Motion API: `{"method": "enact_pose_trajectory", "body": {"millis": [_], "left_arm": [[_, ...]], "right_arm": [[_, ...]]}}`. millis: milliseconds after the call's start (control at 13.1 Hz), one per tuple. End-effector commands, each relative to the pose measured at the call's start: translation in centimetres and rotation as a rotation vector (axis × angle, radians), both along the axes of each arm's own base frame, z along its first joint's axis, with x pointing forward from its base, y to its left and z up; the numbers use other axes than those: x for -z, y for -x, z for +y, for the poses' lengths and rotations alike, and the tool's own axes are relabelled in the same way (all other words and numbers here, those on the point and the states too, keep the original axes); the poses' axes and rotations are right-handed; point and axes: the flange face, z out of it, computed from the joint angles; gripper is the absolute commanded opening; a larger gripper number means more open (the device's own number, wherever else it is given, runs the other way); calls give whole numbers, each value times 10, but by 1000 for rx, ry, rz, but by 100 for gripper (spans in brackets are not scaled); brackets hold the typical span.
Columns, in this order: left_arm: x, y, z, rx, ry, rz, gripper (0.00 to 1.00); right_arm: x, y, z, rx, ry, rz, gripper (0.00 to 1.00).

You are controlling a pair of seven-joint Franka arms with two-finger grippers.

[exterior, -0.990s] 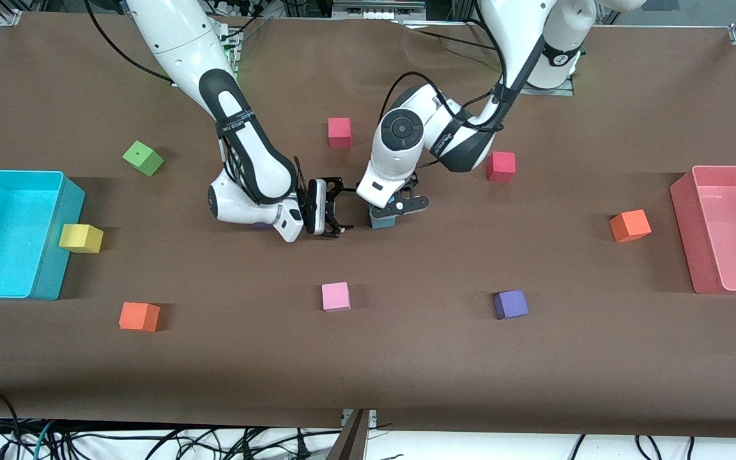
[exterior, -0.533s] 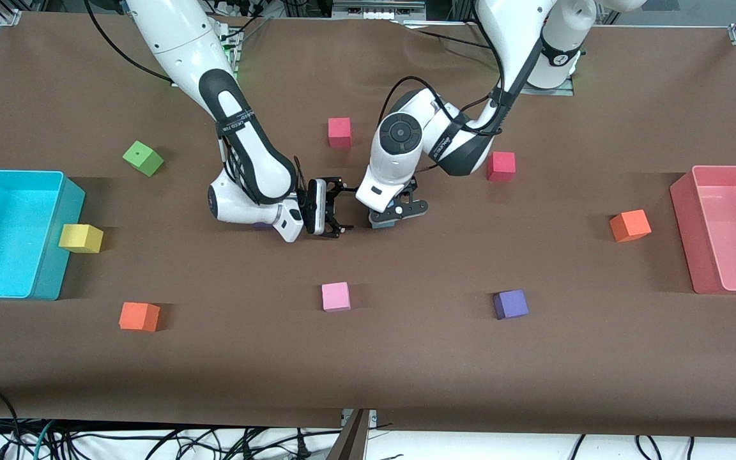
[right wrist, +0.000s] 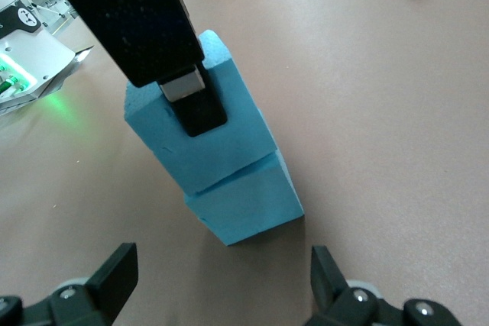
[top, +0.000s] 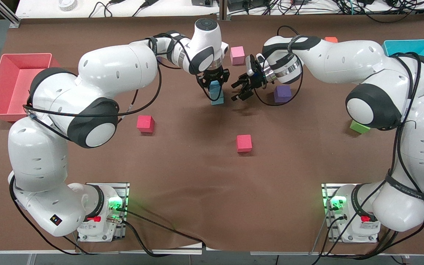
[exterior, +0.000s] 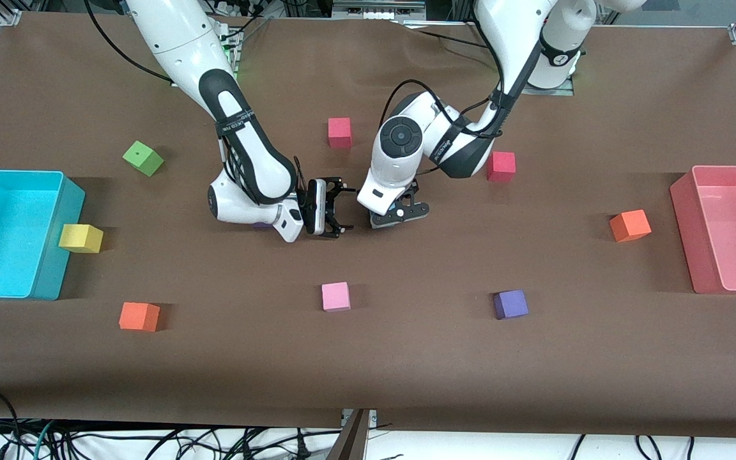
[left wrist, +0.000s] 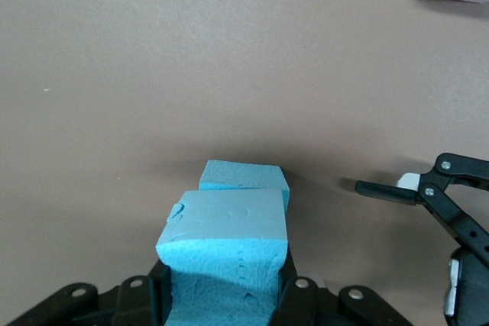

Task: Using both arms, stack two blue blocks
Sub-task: 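Lower the cube onto the other cube and open the left gripper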

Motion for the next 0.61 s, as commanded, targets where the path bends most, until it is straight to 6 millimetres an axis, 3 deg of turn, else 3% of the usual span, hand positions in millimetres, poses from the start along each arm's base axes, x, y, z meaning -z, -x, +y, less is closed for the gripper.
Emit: {"method": "enact_pose_trajectory", "body": {"millis": [0, 152, 229, 305, 381, 533], "left_arm": [[0, -3, -11, 29, -7, -26, 0], [1, -3, -11, 29, -8, -25, 0], [2, -3, -11, 32, -10, -25, 26], [3, -3, -10, 24, -11, -23, 70], [2, -3, -11, 28, -8, -30, 100], [-1, -4, -13, 27, 6, -46, 100]], "right_arm": [[-2, 2, -3, -2, -23, -6, 100], [-2, 2, -3, -2, -23, -6, 100], [-2, 2, -3, -1, -23, -4, 100], [-2, 2, -3, -1, -23, -4, 100], [-3, 1, -3, 0, -24, -6, 100], [-3, 1, -3, 0, -24, -6, 100]]}}
